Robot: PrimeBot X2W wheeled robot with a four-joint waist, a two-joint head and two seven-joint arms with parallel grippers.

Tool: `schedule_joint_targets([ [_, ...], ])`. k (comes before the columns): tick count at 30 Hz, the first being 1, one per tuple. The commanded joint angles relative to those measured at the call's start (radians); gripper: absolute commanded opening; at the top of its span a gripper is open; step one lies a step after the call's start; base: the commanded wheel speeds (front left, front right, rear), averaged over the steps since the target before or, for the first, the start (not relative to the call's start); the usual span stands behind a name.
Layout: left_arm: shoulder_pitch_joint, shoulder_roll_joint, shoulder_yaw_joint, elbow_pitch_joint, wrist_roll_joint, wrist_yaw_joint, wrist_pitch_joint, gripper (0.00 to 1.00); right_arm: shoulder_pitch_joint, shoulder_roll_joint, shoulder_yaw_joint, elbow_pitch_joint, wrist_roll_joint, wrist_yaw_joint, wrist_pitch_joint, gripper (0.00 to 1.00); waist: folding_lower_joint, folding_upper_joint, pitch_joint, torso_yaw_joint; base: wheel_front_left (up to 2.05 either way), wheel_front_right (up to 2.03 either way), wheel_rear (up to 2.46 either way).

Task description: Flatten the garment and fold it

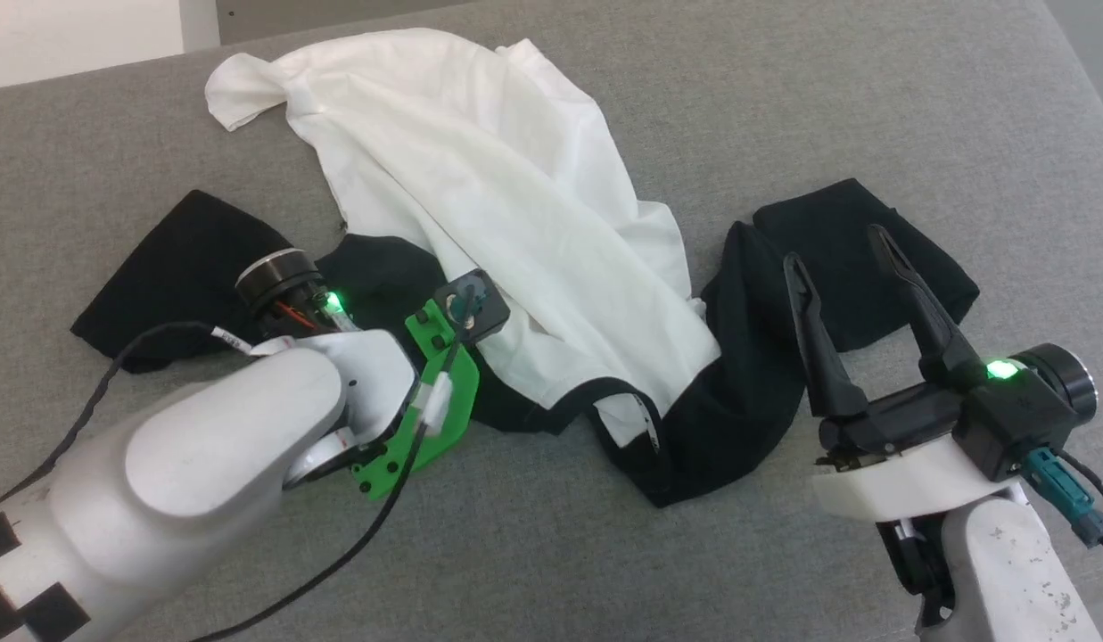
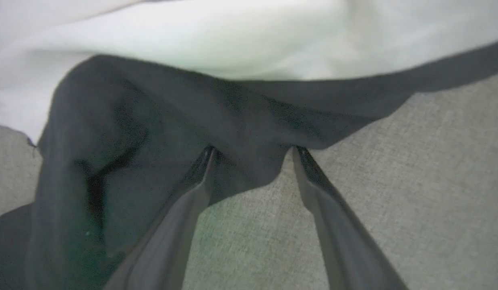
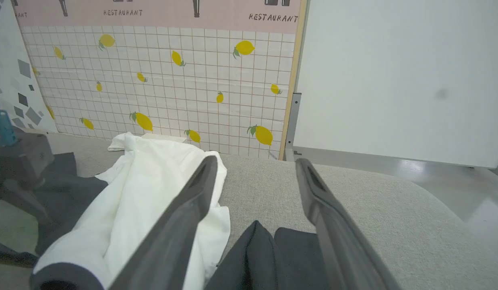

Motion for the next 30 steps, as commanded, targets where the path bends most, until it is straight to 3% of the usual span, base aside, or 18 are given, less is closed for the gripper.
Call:
schedule_joint_targets([
  [1,0.061,0.011,-0.027,0.013,-0.008,-0.003,-0.022,0.0,-0.016,-0.006,-0.005,0.005,0.001,-0.002,-0.006,1.0,0.0,-0.0001,-0.018,0.013,0.0,0.0,0.0],
  [7,0.047,0.091,-0.024,0.046,-0.064,-0.003,-0.265,0.0,-0.023,-0.083,-0.012,0.024,0.0,-0.002,-0.006,1.0,0.0,-0.0001,-0.097,0.06,0.0,0.0,0.0],
  [10,0.069,0.144,-0.006,0.066,-0.092,-0.003,-0.373,0.0,-0.031,-0.169,0.009,0.028,0.001,-0.002,0.005,1.0,0.0,-0.0001,-0.138,0.09,0.0,0.0,0.0],
  [13,0.106,0.178,0.016,0.067,-0.11,0.015,-0.44,0.0,-0.049,-0.289,0.083,0.028,0.044,-0.002,0.086,1.0,0.0,-0.0001,-0.169,0.121,0.0,0.0,0.0],
  [18,0.175,0.192,0.019,0.06,-0.133,0.049,-0.491,0.0,-0.116,-0.578,0.383,-0.026,0.238,-0.002,0.351,1.0,0.0,-0.0001,-0.2,0.165,0.0,0.0,0.0],
  [22,0.21,0.172,0.015,0.07,-0.143,0.06,-0.507,0.0,-0.218,-0.714,0.595,-0.077,0.39,-0.002,0.578,1.0,0.0,-0.0001,-0.204,0.184,0.0,0.0,0.0],
  [25,0.213,0.148,0.012,0.086,-0.138,0.059,-0.515,0.0,-0.308,-0.762,0.737,-0.077,0.475,-0.002,0.729,1.0,0.0,-0.0001,-0.196,0.2,0.0,0.0,0.0],
  [30,0.204,0.118,0.011,0.109,-0.137,0.053,-0.525,0.0,-0.44,-0.748,0.885,0.004,0.564,-0.002,0.822,1.0,0.0,-0.0001,-0.17,0.222,0.0,0.0,0.0],
])
